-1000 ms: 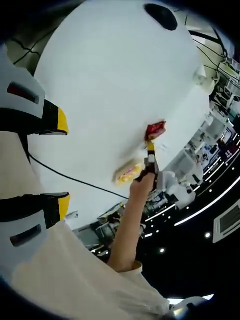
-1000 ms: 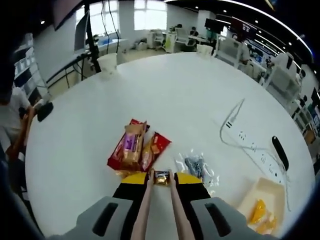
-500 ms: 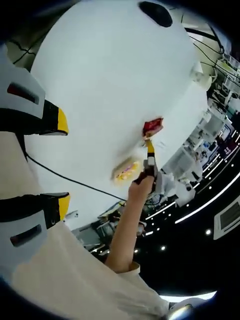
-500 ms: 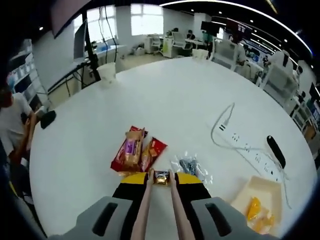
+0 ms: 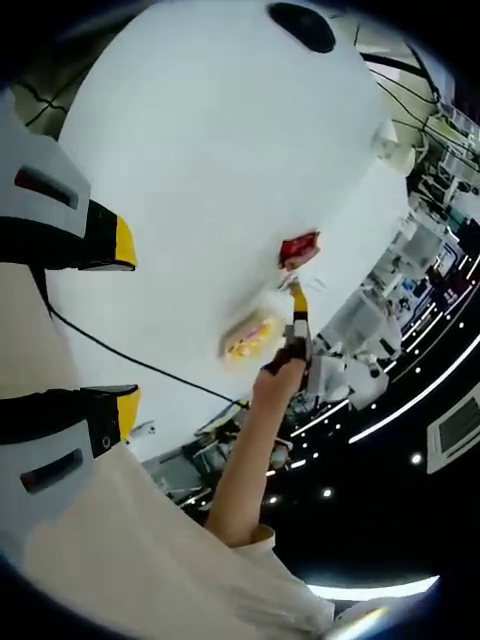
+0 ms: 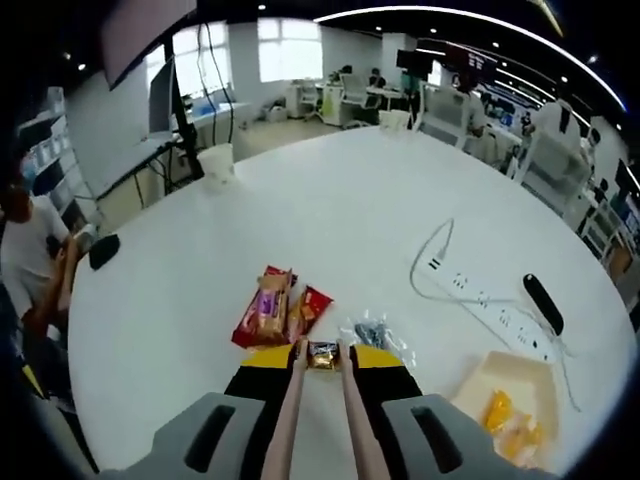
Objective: Place the target food into the container with the food tongs after gripping and lifting it, then release it inside without dropping or visibly crushing the food.
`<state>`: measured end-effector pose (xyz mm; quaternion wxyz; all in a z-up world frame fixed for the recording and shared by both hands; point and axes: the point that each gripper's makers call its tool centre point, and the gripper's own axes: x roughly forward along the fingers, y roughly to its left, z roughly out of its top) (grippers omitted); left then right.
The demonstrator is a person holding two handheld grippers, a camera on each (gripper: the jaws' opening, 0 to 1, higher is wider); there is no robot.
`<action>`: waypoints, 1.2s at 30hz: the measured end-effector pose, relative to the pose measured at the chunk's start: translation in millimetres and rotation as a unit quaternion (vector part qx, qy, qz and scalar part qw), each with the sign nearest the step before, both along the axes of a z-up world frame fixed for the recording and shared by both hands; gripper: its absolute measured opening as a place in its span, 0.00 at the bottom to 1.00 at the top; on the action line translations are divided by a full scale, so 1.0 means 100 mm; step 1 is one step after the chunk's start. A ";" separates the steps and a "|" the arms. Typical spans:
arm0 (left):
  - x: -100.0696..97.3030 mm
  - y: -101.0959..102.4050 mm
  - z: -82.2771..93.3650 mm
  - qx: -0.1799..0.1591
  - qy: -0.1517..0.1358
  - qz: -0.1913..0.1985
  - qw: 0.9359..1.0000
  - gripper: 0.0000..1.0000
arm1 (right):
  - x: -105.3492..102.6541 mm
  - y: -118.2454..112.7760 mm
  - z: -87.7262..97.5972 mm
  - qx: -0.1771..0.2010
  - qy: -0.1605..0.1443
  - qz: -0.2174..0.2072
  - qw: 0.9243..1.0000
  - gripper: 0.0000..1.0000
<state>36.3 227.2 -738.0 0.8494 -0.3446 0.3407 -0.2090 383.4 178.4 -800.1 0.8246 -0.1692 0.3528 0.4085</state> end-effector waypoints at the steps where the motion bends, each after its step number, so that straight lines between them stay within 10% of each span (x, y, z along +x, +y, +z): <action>1: 0.00 -0.01 0.01 0.002 -0.002 -0.002 1.000 0.45 | -0.02 0.01 0.03 0.004 0.001 0.001 1.000 0.20; 36: -0.01 -0.09 0.23 0.030 -0.047 -0.025 0.998 0.44 | -0.31 -0.10 0.66 0.051 -0.031 0.014 0.998 0.20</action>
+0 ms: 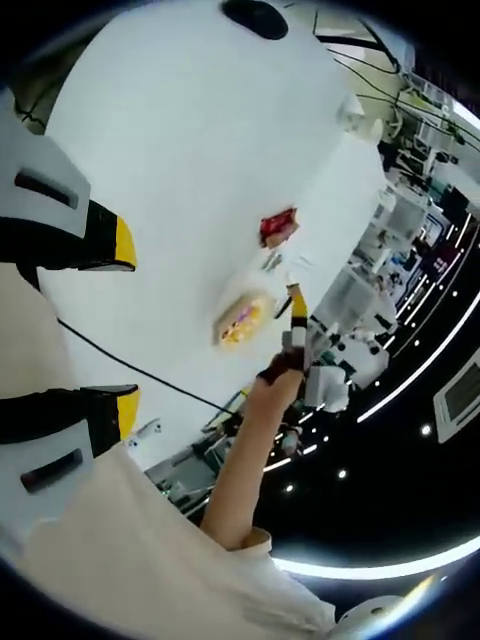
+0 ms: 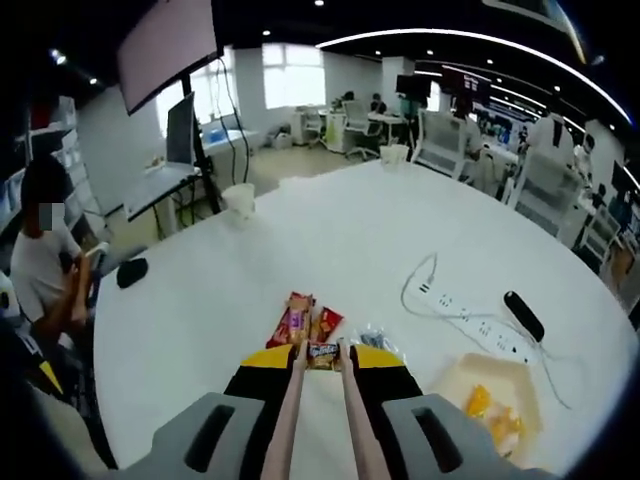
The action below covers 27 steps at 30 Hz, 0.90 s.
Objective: Place the target food into the container with the food tongs after gripping and lifting it, then release it inside without dropping or visibly crushing the food.
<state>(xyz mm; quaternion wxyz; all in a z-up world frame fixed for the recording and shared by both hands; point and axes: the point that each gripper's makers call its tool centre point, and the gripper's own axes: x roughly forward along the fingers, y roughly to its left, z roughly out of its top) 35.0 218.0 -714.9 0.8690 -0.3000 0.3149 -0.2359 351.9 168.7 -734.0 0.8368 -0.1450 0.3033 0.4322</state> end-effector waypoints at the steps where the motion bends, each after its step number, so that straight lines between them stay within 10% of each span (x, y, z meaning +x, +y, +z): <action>1: 0.00 -0.01 0.01 0.000 -0.001 0.000 1.000 0.44 | 0.00 -0.01 0.02 0.001 -0.001 0.000 1.000 0.20; 27: -0.02 -0.13 0.14 0.008 -0.028 -0.020 0.999 0.44 | -0.30 -0.31 0.37 0.035 0.001 -0.027 0.999 0.19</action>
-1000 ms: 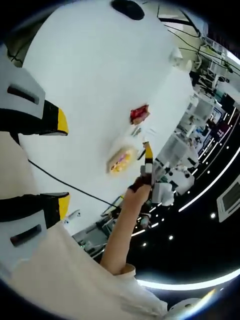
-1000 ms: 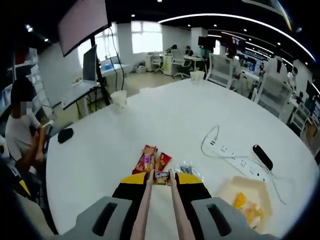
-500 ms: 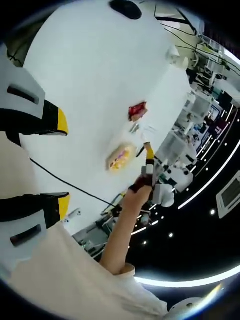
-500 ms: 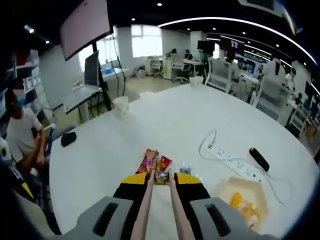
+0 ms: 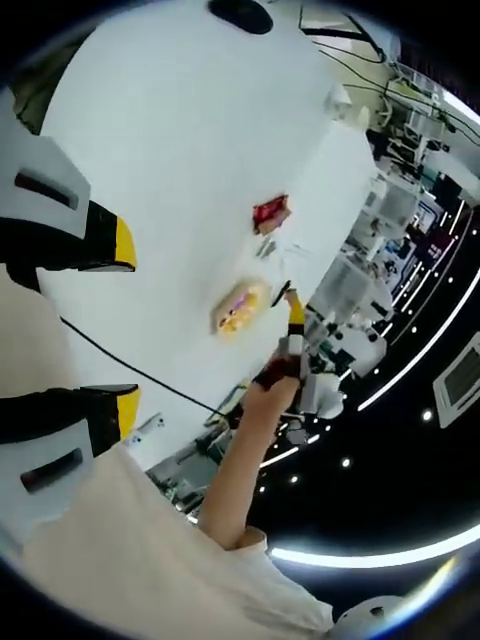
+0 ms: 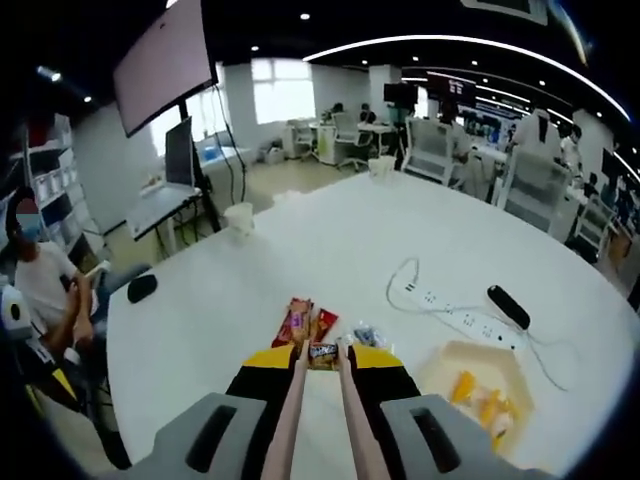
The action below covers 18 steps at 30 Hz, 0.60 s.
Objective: Place the target food into the container with the food tongs after gripping and lifting it, then release it inside without dropping or visibly crushing the food.
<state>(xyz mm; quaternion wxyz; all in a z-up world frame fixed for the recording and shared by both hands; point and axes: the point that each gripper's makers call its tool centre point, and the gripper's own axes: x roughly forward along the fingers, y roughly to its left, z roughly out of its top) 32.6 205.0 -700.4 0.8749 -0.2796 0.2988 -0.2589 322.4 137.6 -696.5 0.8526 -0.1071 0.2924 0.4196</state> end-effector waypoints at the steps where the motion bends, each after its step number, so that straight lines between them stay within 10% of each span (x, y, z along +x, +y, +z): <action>1: 0.00 -0.01 0.00 -0.001 -0.001 -0.001 1.000 0.44 | -0.01 -0.01 0.02 0.003 0.001 -0.002 1.000 0.19; 18: 0.10 -0.10 0.08 0.005 -0.022 -0.020 1.000 0.43 | 0.03 -0.33 0.29 0.041 -0.003 -0.040 0.998 0.19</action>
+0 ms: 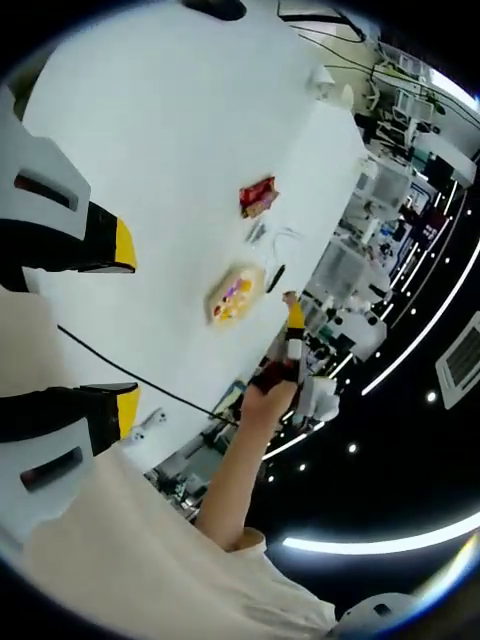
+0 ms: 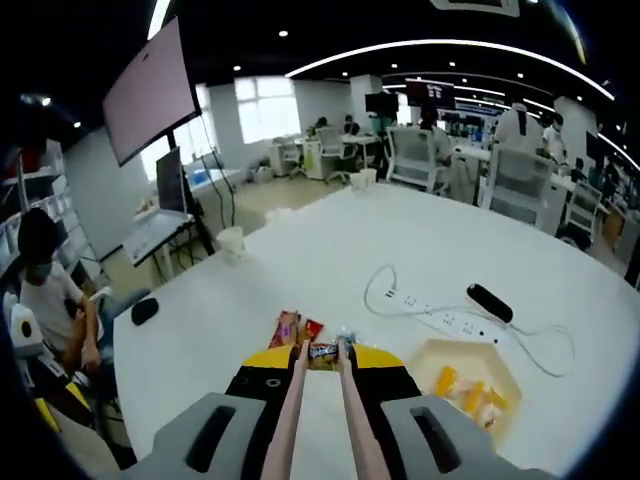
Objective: Place the target food into the container with the food tongs after gripping and lifting it, then release it inside without dropping or visibly crushing the food.
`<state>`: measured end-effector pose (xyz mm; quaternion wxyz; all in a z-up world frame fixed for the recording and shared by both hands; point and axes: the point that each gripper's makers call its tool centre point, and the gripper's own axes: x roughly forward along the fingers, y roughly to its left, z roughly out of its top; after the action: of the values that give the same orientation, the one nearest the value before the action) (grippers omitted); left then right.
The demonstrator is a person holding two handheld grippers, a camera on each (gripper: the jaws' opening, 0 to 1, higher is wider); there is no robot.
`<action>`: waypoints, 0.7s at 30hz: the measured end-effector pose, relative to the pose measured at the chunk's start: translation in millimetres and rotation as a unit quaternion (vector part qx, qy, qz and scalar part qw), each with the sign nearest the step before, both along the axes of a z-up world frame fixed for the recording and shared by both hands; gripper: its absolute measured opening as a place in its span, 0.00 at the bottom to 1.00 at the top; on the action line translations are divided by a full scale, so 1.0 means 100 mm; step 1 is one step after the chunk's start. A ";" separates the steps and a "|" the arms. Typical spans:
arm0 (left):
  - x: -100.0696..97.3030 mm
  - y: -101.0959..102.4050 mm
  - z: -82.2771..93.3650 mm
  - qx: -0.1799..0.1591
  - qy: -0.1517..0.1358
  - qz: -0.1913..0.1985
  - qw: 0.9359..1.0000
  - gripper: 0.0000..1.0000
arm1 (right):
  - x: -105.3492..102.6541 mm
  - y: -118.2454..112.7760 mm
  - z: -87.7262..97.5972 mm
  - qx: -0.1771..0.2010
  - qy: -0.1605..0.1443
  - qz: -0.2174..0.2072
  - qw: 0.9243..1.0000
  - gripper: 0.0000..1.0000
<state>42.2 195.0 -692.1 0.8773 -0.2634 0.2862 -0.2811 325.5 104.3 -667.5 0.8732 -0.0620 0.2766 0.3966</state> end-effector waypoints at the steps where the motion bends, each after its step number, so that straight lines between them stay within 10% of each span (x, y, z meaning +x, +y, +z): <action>1: 0.00 -0.01 0.00 0.001 0.000 -0.002 1.000 0.43 | 0.00 -0.01 0.01 0.001 0.000 -0.001 1.000 0.19; 21: 0.11 -0.17 0.03 0.001 -0.005 -0.026 1.000 0.42 | 0.15 -0.38 0.19 0.012 -0.018 -0.038 0.999 0.19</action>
<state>53.2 177.9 -689.4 0.8714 -0.2533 0.2888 -0.3051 340.0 66.1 -648.8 0.8930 -0.0483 0.2583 0.3654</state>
